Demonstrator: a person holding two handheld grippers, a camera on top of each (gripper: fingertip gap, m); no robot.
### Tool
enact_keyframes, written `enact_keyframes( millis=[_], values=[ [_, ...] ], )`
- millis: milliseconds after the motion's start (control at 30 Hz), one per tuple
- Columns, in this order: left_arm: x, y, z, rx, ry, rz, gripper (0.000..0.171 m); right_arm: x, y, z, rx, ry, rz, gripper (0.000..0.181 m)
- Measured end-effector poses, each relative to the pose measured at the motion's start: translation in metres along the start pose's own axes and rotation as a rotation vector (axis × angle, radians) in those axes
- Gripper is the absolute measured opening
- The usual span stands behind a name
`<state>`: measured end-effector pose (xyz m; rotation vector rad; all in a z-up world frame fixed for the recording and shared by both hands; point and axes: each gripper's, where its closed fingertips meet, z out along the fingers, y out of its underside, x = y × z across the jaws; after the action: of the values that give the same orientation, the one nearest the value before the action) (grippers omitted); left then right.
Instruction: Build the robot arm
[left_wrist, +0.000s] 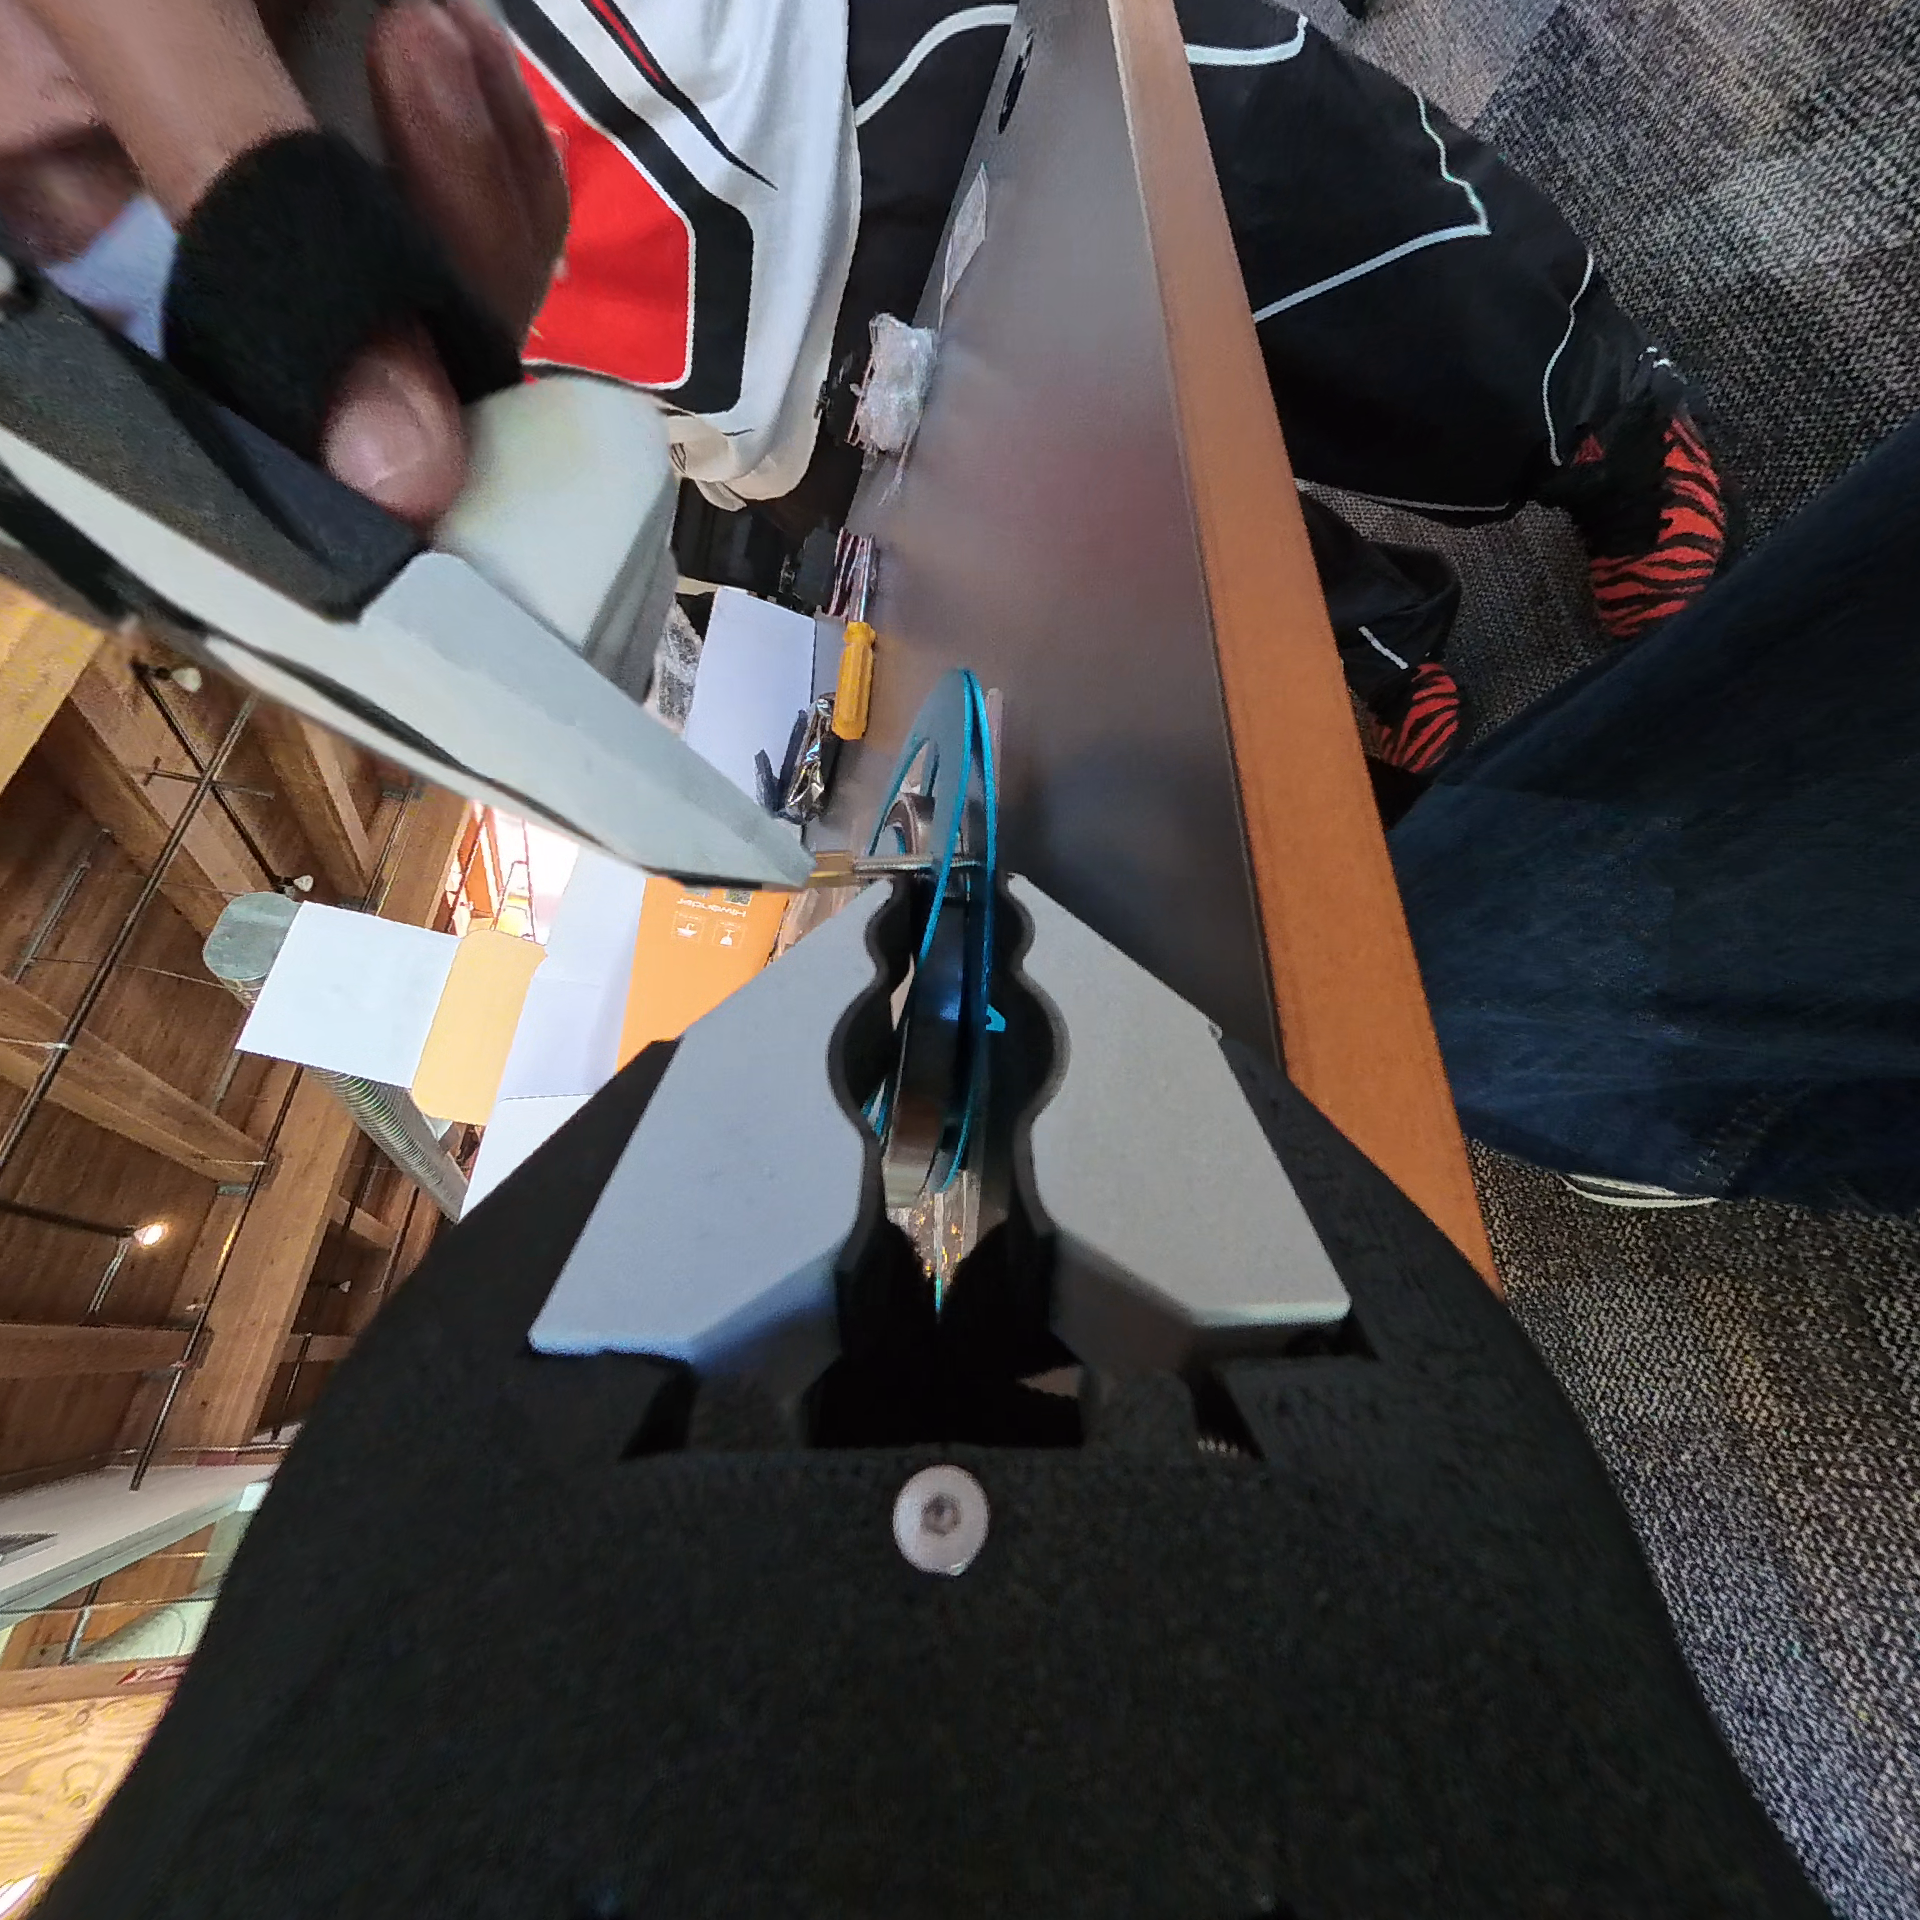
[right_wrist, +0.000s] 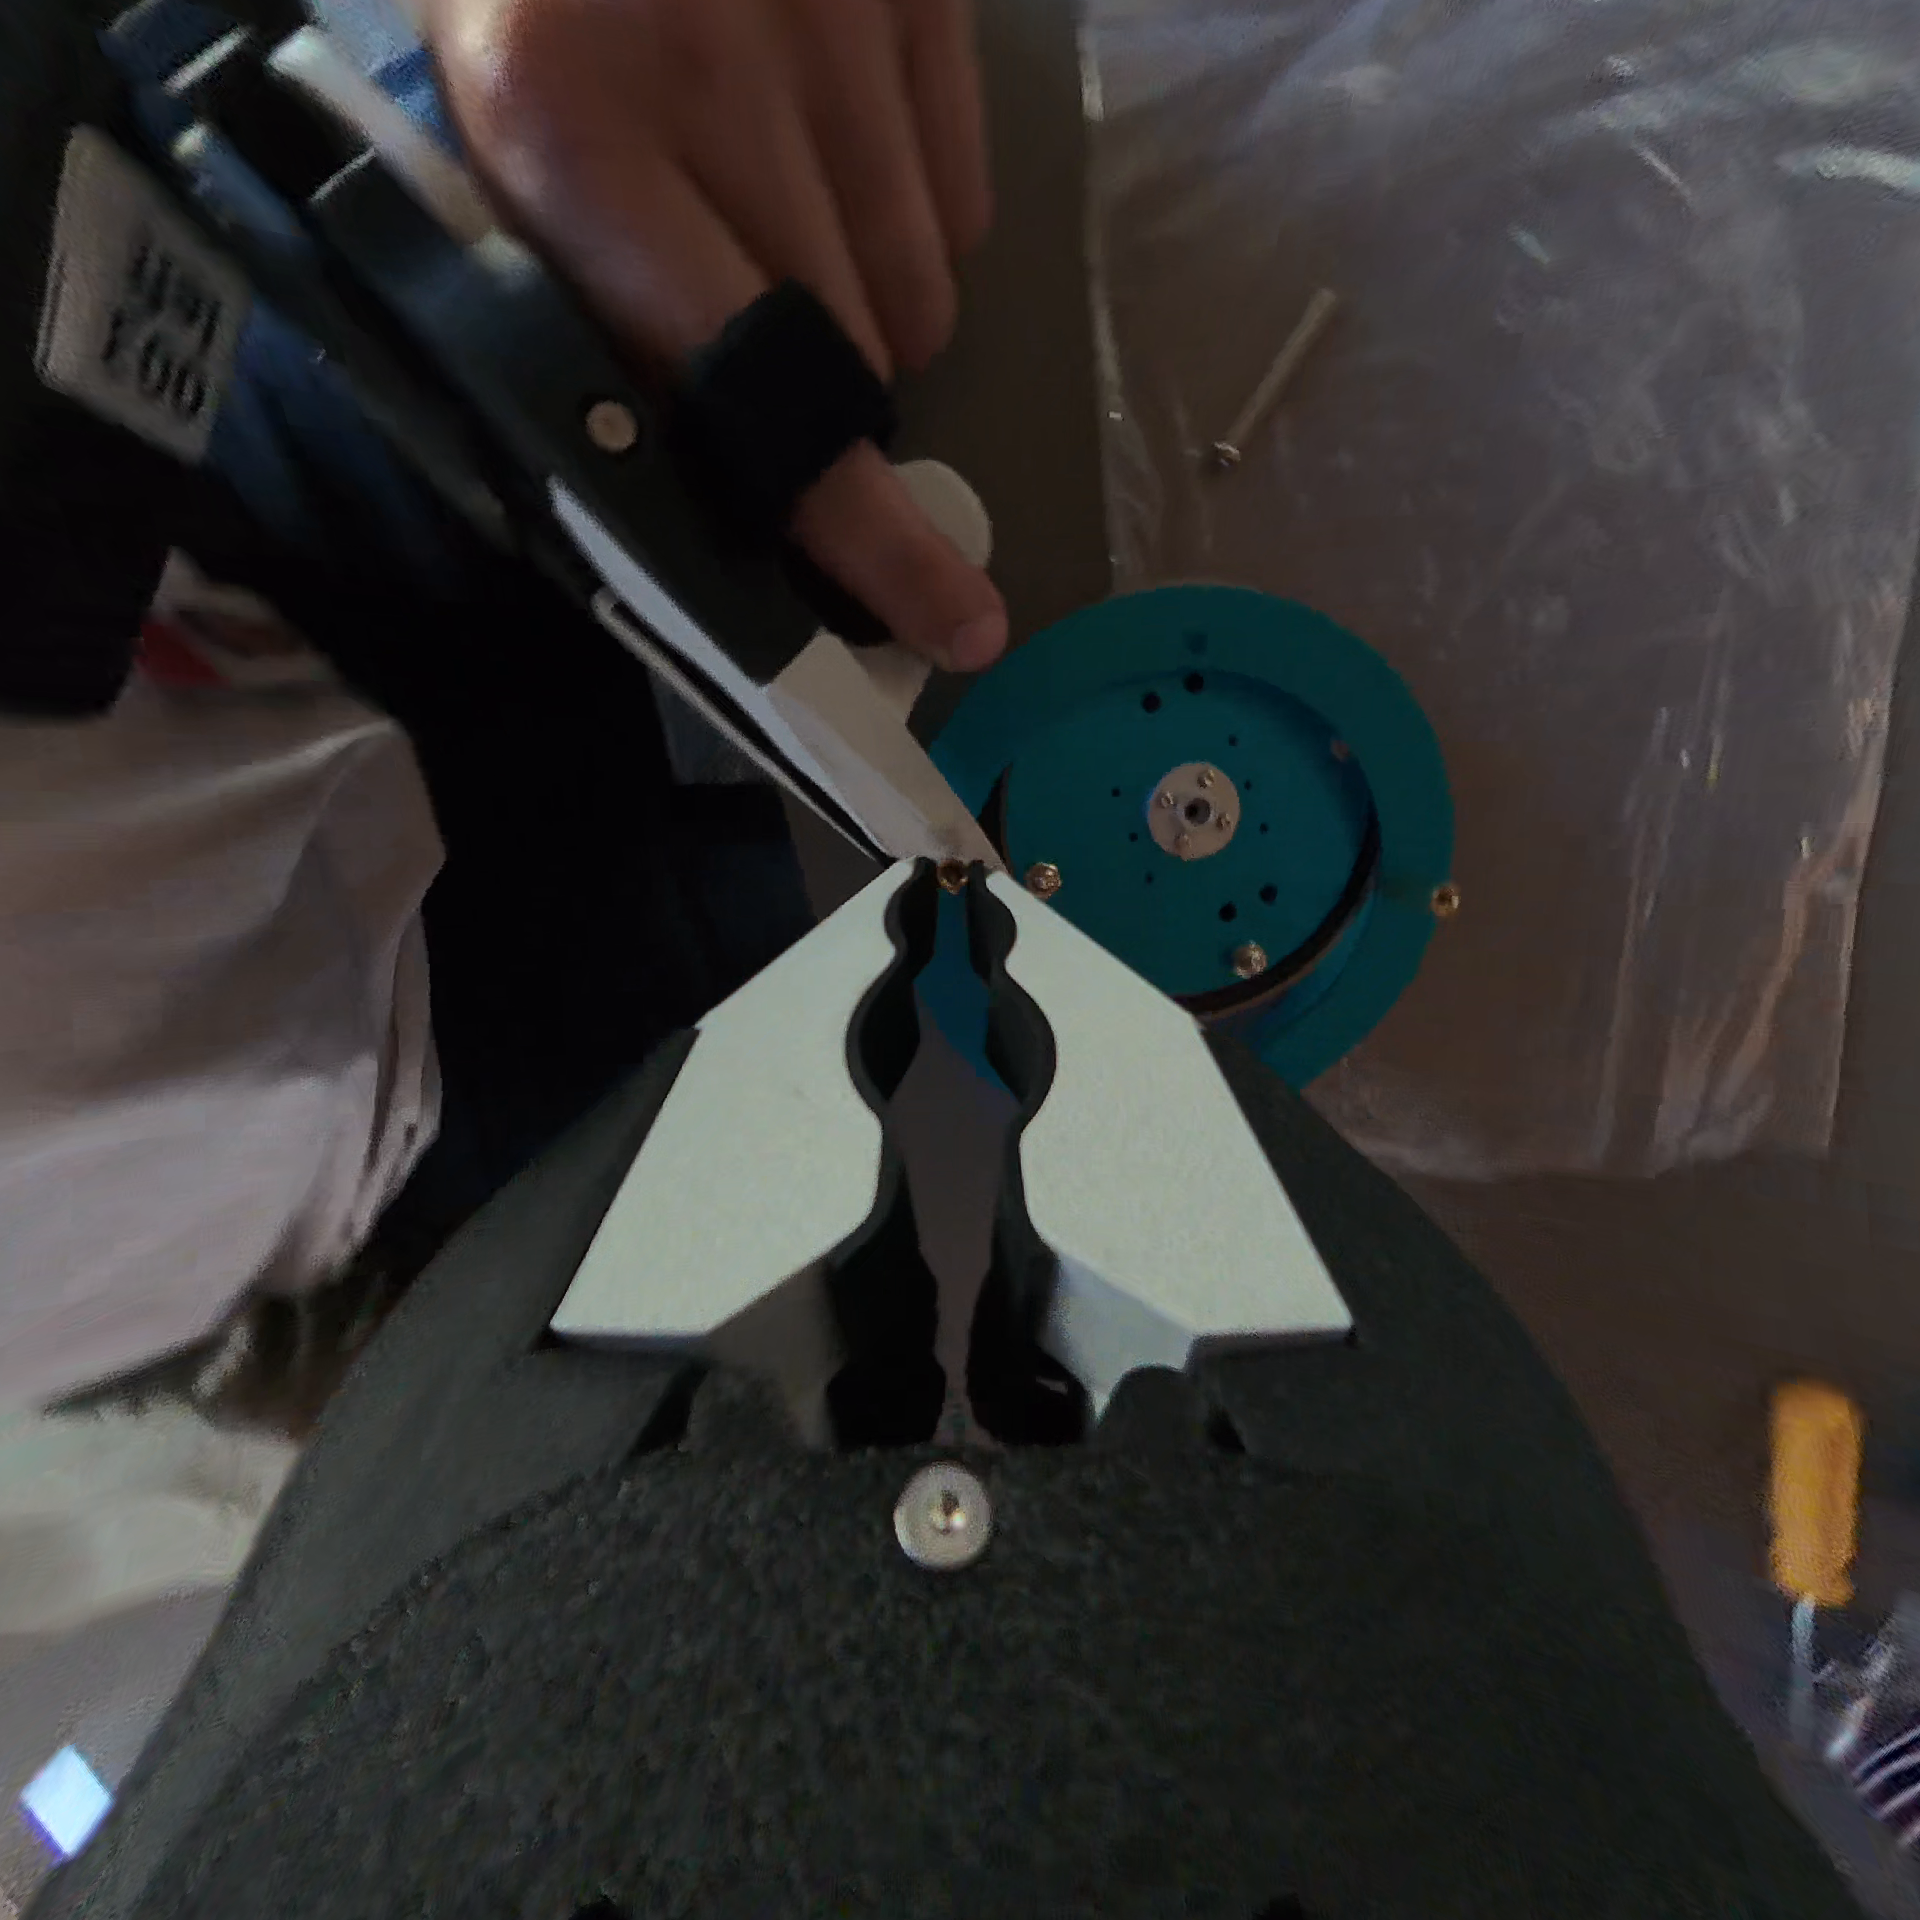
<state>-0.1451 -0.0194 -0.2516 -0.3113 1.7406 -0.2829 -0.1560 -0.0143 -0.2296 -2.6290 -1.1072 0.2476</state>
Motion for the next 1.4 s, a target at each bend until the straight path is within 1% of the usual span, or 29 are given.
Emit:
enact_keyframes(
  millis=[100, 167, 267, 333, 433, 500, 633, 667, 700, 733, 767, 800, 833, 867, 900, 933, 1000, 1067, 1100, 1133, 1233, 1333, 1400],
  values=[
    [0.0, 0.001, 0.0, -0.005, -0.002, 0.001, 0.014, 0.003, 0.0, 0.0, 0.005, 0.114, 0.23, 0.005],
    [0.0, 0.001, 0.0, -0.006, -0.001, 0.003, 0.014, 0.003, 0.001, 0.0, -0.031, 0.191, 0.367, 0.004],
    [0.0, 0.0, 0.0, -0.005, 0.0, 0.007, 0.014, 0.002, 0.003, 0.0, -0.145, 0.285, 0.522, 0.004],
    [0.0, 0.0, 0.0, -0.003, 0.001, 0.01, 0.014, 0.002, 0.005, -0.001, -0.24, 0.31, 0.615, 0.004],
    [0.0, -0.001, -0.001, 0.002, 0.001, 0.012, 0.014, 0.001, 0.006, -0.002, -0.37, 0.328, 0.714, 0.005],
    [0.0, -0.001, -0.001, 0.001, 0.001, 0.012, 0.014, 0.001, 0.006, -0.001, -0.417, 0.336, 0.748, 0.005],
    [0.0, -0.001, -0.001, 0.004, 0.002, 0.003, 0.014, 0.002, 0.005, -0.002, -0.404, 0.312, 0.79, 0.005],
    [0.0, -0.001, -0.001, 0.004, 0.001, 0.003, 0.014, 0.002, 0.005, -0.002, -0.396, 0.308, 0.774, 0.005],
    [-0.001, -0.001, -0.001, 0.005, -0.003, 0.004, 0.014, 0.003, 0.005, -0.002, -0.383, 0.304, 0.744, 0.006],
    [-0.001, -0.001, -0.001, 0.006, -0.005, 0.005, 0.014, 0.006, 0.005, -0.004, -0.371, 0.314, 0.705, 0.012],
    [-0.001, -0.001, -0.001, 0.007, -0.004, 0.004, 0.014, 0.01, 0.008, -0.008, -0.36, 0.326, 0.677, 0.022],
    [-0.001, -0.001, -0.001, 0.008, -0.002, 0.002, 0.014, 0.01, 0.007, -0.01, -0.327, 0.291, 0.641, 0.026],
    [-0.001, -0.001, -0.001, 0.009, -0.001, 0.001, 0.014, 0.007, 0.002, -0.01, -0.264, 0.223, 0.594, 0.029],
    [-0.001, -0.001, -0.001, 0.009, -0.002, 0.001, 0.014, 0.011, 0.002, -0.015, -0.222, 0.2, 0.559, 0.031],
    [-0.001, -0.001, -0.001, 0.009, -0.002, 0.0, 0.014, 0.02, 0.007, -0.022, -0.205, 0.204, 0.517, 0.036],
    [-0.001, -0.001, -0.001, 0.009, -0.002, -0.001, 0.014, 0.027, 0.008, -0.028, -0.166, 0.191, 0.442, 0.039],
    [-0.001, -0.001, -0.001, 0.009, -0.002, -0.003, 0.014, 0.036, -0.002, -0.035, -0.013, 0.105, 0.229, 0.036],
    [-0.001, -0.001, -0.001, 0.007, -0.004, -0.002, 0.015, 0.033, -0.014, -0.038, 0.19, -0.042, 0.064, 0.03],
    [-0.001, -0.001, -0.001, 0.008, -0.003, -0.003, 0.014, 0.033, -0.019, -0.041, 0.283, -0.092, -0.028, 0.032],
    [-0.001, -0.001, -0.001, 0.007, -0.004, -0.003, 0.014, 0.034, -0.021, -0.042, 0.331, -0.114, -0.116, 0.033],
    [-0.001, -0.001, -0.001, 0.008, -0.004, -0.001, 0.014, 0.02, -0.022, -0.041, 0.358, -0.239, -0.316, 0.035],
    [0.0, -0.002, -0.001, 0.013, -0.002, 0.0, 0.014, 0.008, -0.017, -0.035, 0.266, -0.312, -0.523, 0.034],
    [0.0, -0.003, -0.001, 0.016, -0.003, 0.004, 0.014, 0.003, -0.015, -0.031, 0.193, -0.321, -0.667, 0.029]
  ],
)
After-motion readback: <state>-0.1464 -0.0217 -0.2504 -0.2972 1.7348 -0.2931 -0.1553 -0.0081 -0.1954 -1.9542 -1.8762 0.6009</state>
